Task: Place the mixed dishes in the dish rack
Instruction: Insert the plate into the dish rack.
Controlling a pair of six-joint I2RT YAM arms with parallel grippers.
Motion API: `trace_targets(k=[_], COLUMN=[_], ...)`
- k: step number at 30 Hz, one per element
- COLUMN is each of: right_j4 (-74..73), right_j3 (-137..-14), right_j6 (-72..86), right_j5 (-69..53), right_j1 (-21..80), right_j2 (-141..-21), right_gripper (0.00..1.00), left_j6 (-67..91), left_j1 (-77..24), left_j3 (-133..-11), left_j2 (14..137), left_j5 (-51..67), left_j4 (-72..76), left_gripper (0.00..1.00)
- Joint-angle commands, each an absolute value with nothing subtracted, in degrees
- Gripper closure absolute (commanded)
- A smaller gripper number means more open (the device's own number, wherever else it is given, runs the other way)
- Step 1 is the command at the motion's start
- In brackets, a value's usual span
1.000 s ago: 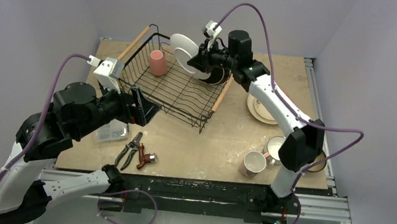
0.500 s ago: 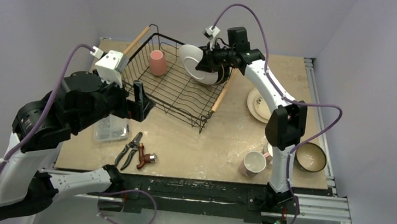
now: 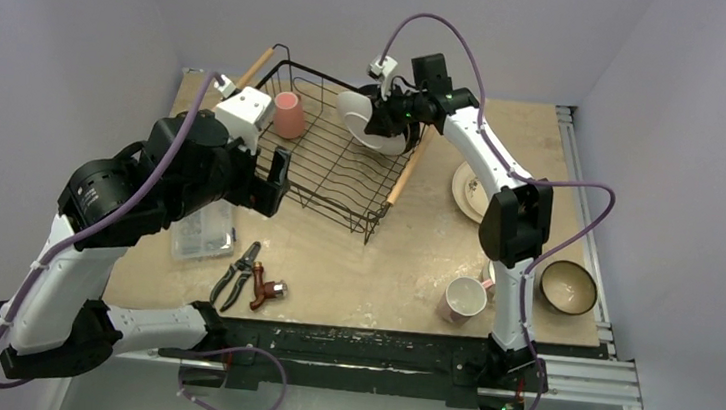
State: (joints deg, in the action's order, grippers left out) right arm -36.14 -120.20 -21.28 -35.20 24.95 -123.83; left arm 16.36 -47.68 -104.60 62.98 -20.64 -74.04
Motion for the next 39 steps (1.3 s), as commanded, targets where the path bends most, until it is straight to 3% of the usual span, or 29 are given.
trace_targets(k=[1,26,39], right_j4=[-34.8,-33.3,-33.5], right_j3=[-122.5,-120.6,-120.4], right_j6=[-24.1,-20.7,-21.3], right_j5=[-35.9,-36.3,-26.6], right_j1=[25.0,24.9,24.9], right_j2=[-123.0,-126.5,-124.9], right_gripper=[1.0,1.0,0.61], left_j6=[12.9,13.5,13.2], left_j1=[-47.6,-47.5,-47.5], left_j3=[-107.0,-106.4,-105.9], left_j2=[63.1,61.8,61.8], left_j5=[-22.2,-21.9,-22.3], left_j4=[-73.7,-74.1,-73.6], left_gripper=[0.04,0.05,0.05])
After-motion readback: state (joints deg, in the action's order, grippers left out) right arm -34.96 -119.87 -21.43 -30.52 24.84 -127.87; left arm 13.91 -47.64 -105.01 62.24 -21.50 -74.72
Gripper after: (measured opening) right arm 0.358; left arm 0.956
